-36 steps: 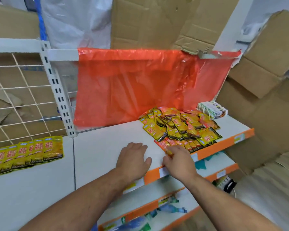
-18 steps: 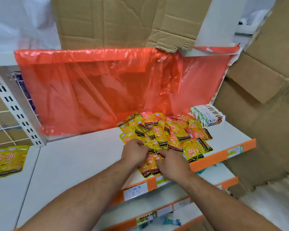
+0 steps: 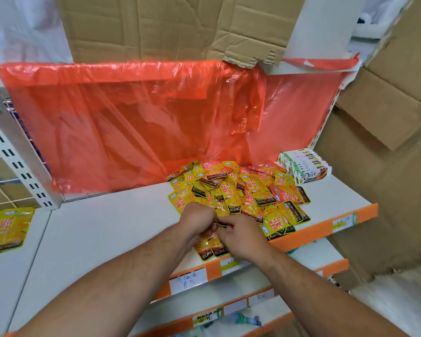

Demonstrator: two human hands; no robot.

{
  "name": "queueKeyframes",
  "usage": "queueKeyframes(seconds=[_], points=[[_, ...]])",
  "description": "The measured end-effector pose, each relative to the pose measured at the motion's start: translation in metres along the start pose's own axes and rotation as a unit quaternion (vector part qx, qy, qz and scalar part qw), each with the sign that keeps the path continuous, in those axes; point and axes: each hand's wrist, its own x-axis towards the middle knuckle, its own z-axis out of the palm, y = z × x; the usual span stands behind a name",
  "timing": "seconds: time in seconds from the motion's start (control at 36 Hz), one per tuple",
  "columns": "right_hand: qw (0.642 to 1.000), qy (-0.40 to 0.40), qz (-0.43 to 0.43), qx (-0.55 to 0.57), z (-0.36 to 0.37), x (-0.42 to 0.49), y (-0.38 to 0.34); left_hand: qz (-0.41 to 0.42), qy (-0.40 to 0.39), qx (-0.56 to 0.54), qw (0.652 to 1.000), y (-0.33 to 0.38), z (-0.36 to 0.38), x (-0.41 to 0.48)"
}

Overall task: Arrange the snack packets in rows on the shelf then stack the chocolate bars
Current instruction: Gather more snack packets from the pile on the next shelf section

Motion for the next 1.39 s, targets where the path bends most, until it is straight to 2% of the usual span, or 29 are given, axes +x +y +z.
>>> queueKeyframes(seconds=[0.19,0.33,0.44,0.53,0.64,0.69,1.08,1.19,1.39], points=[[0.998,0.004,-0.017,0.056,0.002,0.000,-0.006,-0.036,-0.029,-0.035,0.998,-0.010,-0.007,0.001],[0.997,0.020,-0.028,0.066,0.011,0.001,-0.008,-0.038,-0.014,-0.032,0.999,-0.016,-0.018,-0.003],[0.995,0.076,0.015,0.069,0.015,0.004,-0.016,-0.030,0.002,-0.064,0.998,-0.023,-0.028,-0.004],[0.987,0.095,0.062,0.112,0.018,0.006,-0.023,-0.027,0.004,-0.083,0.996,-0.031,-0.039,-0.007],[0.967,0.043,0.116,0.221,0.023,0.008,-0.046,-0.015,-0.001,-0.088,0.996,-0.042,-0.061,-0.016],[0.963,0.032,0.107,0.244,0.027,0.006,-0.060,-0.007,0.004,-0.095,0.995,-0.047,-0.074,-0.020],[0.954,-0.024,0.066,0.292,0.120,-0.008,-0.174,0.008,0.068,-0.161,0.985,-0.121,-0.211,-0.066],[0.952,-0.073,0.044,0.295,0.151,-0.026,-0.223,0.016,0.089,-0.175,0.980,-0.149,-0.263,-0.086],[0.945,-0.093,0.062,0.307,0.208,-0.048,-0.287,0.017,0.113,-0.177,0.978,-0.187,-0.340,-0.114]])
